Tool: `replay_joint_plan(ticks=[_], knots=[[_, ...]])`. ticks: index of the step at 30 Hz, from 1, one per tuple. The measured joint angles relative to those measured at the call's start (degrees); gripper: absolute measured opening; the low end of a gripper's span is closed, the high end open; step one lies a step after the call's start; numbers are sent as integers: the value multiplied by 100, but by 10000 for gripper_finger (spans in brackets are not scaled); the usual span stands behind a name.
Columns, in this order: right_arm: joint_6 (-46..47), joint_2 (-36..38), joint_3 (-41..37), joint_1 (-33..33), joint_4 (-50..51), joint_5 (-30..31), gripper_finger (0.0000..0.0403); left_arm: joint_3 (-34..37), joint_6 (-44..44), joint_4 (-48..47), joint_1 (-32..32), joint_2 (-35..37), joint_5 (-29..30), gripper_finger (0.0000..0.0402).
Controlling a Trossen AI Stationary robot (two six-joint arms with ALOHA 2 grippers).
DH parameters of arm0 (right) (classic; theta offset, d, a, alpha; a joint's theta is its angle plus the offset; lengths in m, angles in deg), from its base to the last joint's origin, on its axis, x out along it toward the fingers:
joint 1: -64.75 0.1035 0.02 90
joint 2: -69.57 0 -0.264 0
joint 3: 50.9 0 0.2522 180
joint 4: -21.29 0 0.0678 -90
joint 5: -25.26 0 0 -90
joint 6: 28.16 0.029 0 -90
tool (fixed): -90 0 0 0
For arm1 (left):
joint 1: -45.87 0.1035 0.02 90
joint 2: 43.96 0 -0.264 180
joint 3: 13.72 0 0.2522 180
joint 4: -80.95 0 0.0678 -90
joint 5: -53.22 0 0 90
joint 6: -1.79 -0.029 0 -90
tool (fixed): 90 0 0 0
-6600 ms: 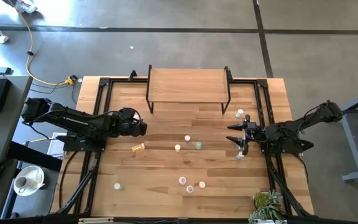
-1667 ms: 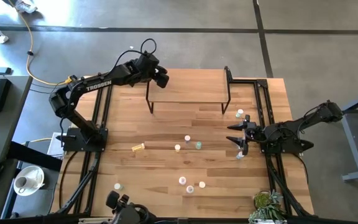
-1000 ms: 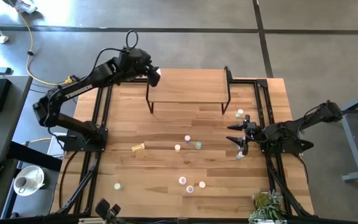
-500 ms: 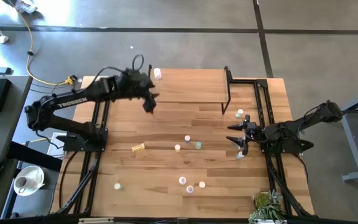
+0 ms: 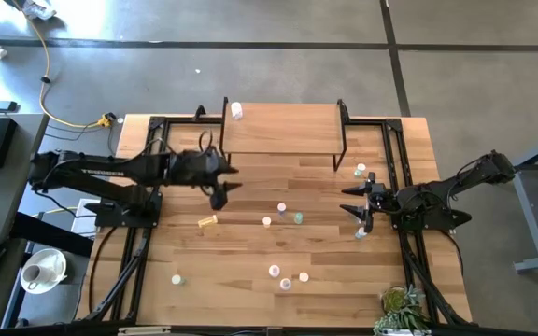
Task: Pick and place medicine bottles onto shelf by color
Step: Put the top left blue pill bottle on the shelf
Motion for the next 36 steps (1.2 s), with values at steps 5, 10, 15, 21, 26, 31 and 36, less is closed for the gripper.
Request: replay_joint_plan(ticks=[5,10,15,21,26,31,36], knots=[[-54,0,-2,-2,0,0,227,431,258,619,-575,0,17,209],[-280,0,0,-4,0,0,227,612,306,914,-1050,0,34,209],[-256,0,-2,-4,0,0,227,612,431,1069,-1472,0,279,209],[-258,0,0,-4,-5,0,227,612,248,1524,-1764,0,584,209],[171,0,0,-5,-57,-108,227,612,235,1756,-1758,0,853,209],[779,0,-1,-6,-115,-114,227,612,234,1988,-1647,0,1053,209],[1220,-2,0,-15,-177,-71,227,612,235,1994,-1545,0,1054,209]])
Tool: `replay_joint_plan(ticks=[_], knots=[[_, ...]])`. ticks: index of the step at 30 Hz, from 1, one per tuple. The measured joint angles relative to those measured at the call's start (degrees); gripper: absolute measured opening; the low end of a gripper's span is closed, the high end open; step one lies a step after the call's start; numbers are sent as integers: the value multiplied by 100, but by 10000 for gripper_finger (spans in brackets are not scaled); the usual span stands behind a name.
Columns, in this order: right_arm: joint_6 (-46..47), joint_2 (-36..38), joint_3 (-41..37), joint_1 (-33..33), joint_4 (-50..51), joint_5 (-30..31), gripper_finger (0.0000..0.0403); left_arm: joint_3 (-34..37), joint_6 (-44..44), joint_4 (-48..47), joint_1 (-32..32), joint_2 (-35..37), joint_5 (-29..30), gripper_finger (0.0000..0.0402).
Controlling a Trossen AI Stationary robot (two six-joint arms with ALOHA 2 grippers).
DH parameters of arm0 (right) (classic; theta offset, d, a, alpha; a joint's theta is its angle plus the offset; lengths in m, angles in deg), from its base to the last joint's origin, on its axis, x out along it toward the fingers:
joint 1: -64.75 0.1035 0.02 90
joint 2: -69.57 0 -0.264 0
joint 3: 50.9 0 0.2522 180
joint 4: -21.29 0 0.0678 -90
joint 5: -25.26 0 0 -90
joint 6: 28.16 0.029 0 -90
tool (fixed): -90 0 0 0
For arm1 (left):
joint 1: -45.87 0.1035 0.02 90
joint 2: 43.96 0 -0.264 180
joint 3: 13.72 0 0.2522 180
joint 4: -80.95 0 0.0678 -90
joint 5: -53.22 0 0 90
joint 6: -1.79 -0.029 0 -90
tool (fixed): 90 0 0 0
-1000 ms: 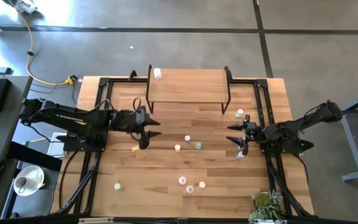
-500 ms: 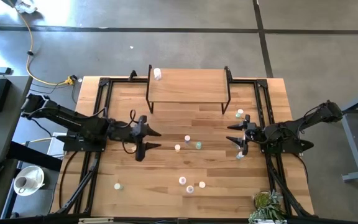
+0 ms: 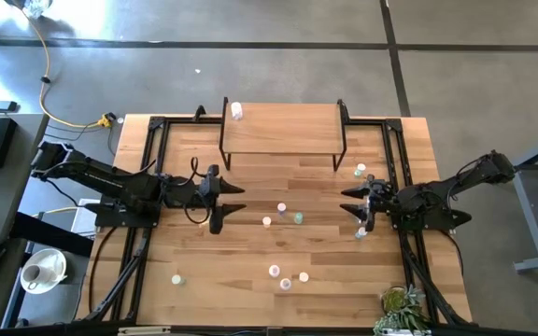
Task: Pick and place medicine bottles onto shelf by color
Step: Put the top left blue pill bottle on the shelf
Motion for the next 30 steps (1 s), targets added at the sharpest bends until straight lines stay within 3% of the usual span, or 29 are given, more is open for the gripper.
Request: replay_joint_plan(ticks=[5,17,24,30], knots=[[60,0,-1,-124,-247,74,227,0,0,-9,21,-18,0,209],[-913,-123,0,-350,-1858,-272,227,-2,43,-10,21,-68,-1,209],[-1130,-814,33,-350,-2652,-277,227,-2,43,-9,21,-68,-1,209],[-1338,-1699,784,-350,-2304,-281,227,-2,43,-10,21,-68,-1,209]])
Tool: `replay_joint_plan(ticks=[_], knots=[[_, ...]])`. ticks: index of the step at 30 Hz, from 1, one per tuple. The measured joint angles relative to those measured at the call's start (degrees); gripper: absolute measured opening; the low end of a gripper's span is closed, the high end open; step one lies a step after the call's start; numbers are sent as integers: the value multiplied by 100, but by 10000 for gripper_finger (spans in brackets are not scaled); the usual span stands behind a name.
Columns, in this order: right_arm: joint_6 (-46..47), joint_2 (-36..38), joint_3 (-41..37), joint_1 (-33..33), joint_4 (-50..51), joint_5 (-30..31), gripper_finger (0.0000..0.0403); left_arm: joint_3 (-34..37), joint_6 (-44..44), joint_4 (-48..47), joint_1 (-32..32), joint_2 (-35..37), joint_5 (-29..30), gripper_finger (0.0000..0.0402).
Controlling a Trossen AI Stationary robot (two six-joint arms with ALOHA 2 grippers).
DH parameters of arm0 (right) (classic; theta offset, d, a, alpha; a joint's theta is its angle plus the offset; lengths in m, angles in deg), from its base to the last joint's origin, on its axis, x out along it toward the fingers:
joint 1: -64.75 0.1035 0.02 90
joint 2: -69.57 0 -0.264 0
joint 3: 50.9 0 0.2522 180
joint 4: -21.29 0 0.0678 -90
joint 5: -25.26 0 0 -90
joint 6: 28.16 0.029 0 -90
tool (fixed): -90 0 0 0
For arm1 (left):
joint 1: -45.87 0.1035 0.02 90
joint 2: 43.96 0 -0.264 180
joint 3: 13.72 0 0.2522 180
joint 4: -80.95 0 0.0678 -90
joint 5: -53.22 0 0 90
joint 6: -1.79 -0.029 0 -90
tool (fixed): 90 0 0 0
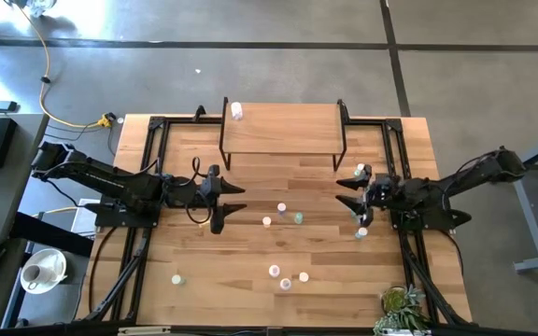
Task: Pick and place medicine bottles onto shelf by color
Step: Put the top left blue pill bottle on the shelf
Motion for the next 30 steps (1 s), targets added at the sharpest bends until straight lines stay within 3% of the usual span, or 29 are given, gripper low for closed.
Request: replay_joint_plan(ticks=[19,30], knots=[[-545,-3285,2221,-339,1606,-28,227,0,2,-84,-2,2,0,209],[-333,-4722,3050,-900,1658,-895,227,0,1,-88,-2,2,0,209]])
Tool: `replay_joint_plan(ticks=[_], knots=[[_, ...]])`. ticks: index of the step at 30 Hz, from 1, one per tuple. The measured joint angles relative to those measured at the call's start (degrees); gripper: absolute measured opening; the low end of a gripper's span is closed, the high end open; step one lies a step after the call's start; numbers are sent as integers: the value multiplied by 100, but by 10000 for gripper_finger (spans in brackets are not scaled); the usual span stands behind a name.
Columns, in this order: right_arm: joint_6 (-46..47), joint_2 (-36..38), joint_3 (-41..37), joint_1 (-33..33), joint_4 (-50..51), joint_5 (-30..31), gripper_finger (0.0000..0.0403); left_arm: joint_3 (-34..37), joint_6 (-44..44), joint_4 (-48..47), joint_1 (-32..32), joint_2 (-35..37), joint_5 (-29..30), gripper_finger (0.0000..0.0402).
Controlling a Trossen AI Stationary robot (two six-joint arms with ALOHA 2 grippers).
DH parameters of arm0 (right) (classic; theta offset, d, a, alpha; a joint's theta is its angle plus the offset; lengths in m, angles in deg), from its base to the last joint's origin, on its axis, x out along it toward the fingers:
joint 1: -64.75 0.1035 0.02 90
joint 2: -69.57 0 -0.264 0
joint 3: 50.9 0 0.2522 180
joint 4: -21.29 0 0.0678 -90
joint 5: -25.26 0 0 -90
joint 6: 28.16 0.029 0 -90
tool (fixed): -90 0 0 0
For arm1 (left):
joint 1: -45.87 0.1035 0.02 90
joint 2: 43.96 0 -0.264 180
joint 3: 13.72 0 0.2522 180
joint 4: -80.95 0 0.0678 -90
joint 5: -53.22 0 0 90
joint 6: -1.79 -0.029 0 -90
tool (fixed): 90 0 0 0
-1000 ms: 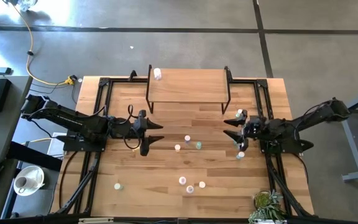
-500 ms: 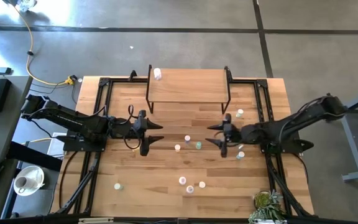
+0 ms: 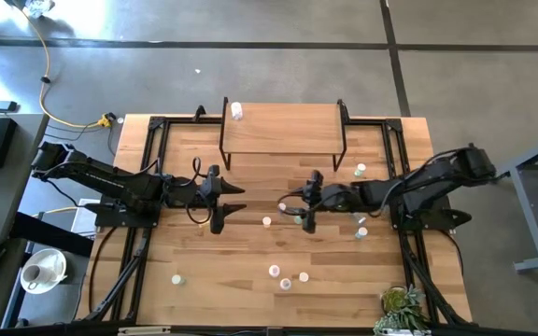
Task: Pick and place medicine bottles onto shelf by color
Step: Put the top left blue pill bottle on the shelf
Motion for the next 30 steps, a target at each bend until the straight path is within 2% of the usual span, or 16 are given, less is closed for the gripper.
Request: replay_joint_plan(ticks=[7,13,17,30], knots=[[104,-731,495,-185,431,-419,227,0,-1,-7,0,0,0,209],[122,-1134,698,-264,476,-504,227,0,-1,-15,0,2,0,209],[291,-1205,713,-348,482,-796,227,0,-1,-20,0,0,0,209],[345,-1338,713,-402,607,-818,227,-1,1,-25,0,0,0,209]])
